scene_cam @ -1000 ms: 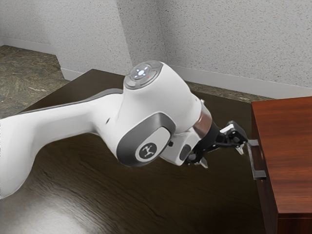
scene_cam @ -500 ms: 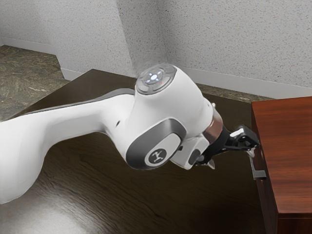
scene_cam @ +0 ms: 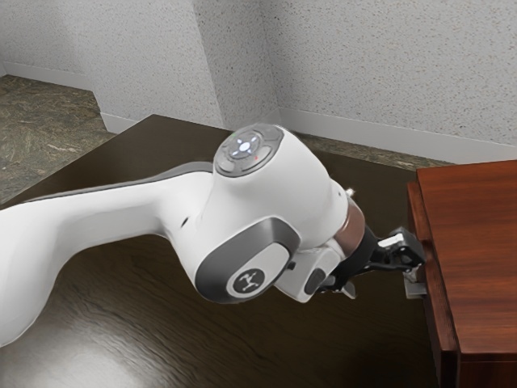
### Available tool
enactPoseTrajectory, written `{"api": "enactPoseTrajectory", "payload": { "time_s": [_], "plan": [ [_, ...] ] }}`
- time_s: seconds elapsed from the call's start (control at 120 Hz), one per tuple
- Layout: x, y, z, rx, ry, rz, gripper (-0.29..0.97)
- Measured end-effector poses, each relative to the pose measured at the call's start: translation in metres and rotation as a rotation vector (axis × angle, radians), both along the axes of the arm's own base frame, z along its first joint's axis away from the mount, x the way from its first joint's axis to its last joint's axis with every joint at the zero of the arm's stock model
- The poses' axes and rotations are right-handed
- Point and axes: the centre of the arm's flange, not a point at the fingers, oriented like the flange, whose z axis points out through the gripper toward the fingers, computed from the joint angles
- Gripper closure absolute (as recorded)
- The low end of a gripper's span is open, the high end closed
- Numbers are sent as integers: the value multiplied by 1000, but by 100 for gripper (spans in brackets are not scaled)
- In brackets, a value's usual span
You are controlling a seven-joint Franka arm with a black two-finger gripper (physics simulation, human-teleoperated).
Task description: Pull the drawer handle with one arm to open the drawer
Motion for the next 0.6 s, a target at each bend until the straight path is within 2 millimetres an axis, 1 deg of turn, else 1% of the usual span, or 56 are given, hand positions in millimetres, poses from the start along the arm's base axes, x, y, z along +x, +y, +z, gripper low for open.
{"api": "enactPoseTrajectory", "payload": {
  "time_s": [0.058,0.117,0.233,0.3,0.342,0.4,0.5,0.6],
  "plan": [
    [-5,4,2,-2,-2,1,4],
    [-6,12,5,-3,-5,11,6],
    [-3,38,-1,0,7,54,3],
    [-5,54,-2,-1,11,78,2],
    [-7,61,-2,-2,14,86,2],
    [-13,64,-2,-5,16,89,2],
    [-25,65,0,-9,15,78,4],
    [-34,66,-1,-11,19,74,5]
  ]
}}
